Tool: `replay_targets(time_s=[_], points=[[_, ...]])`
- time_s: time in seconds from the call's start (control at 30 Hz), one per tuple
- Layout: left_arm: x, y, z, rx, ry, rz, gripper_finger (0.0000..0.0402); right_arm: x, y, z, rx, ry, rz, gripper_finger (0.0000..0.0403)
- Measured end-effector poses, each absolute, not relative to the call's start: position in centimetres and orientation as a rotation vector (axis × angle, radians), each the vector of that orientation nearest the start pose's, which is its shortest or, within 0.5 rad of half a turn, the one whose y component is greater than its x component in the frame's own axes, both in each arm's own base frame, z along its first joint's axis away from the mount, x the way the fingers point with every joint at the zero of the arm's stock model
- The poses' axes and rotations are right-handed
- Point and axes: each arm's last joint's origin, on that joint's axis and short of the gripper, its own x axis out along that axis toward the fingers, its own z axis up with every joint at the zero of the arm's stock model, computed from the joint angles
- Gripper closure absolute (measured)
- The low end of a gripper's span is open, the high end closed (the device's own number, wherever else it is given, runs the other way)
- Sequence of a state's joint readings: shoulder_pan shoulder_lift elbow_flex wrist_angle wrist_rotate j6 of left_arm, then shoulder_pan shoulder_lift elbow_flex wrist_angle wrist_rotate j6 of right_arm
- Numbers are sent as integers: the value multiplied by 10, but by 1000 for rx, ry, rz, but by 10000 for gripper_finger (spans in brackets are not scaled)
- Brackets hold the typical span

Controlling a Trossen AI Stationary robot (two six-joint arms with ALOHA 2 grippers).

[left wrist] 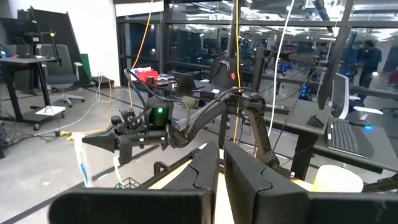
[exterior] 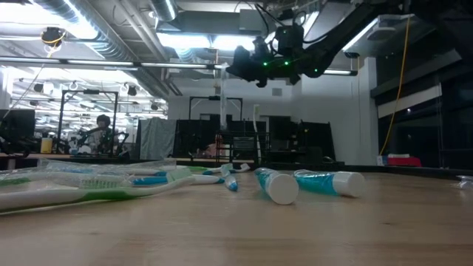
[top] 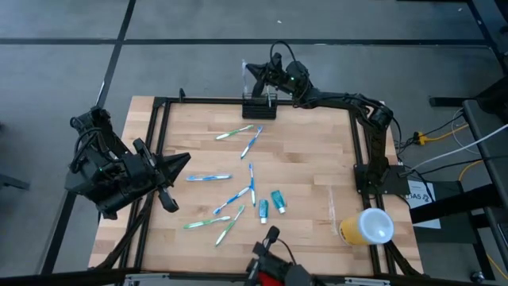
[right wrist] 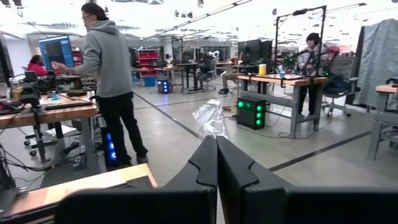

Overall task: Pick & Place toothbrushing station
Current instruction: Put the blue toothbrush into the wire organizer

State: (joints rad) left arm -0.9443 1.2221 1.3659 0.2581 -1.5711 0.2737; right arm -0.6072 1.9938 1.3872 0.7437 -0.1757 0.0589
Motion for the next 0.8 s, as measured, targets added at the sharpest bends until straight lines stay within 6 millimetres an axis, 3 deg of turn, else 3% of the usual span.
replay_targets(time_s=[0.8], points=[[158,-164,472,-138,-45,638,382,383,-259,259,19,-115,-401,403]])
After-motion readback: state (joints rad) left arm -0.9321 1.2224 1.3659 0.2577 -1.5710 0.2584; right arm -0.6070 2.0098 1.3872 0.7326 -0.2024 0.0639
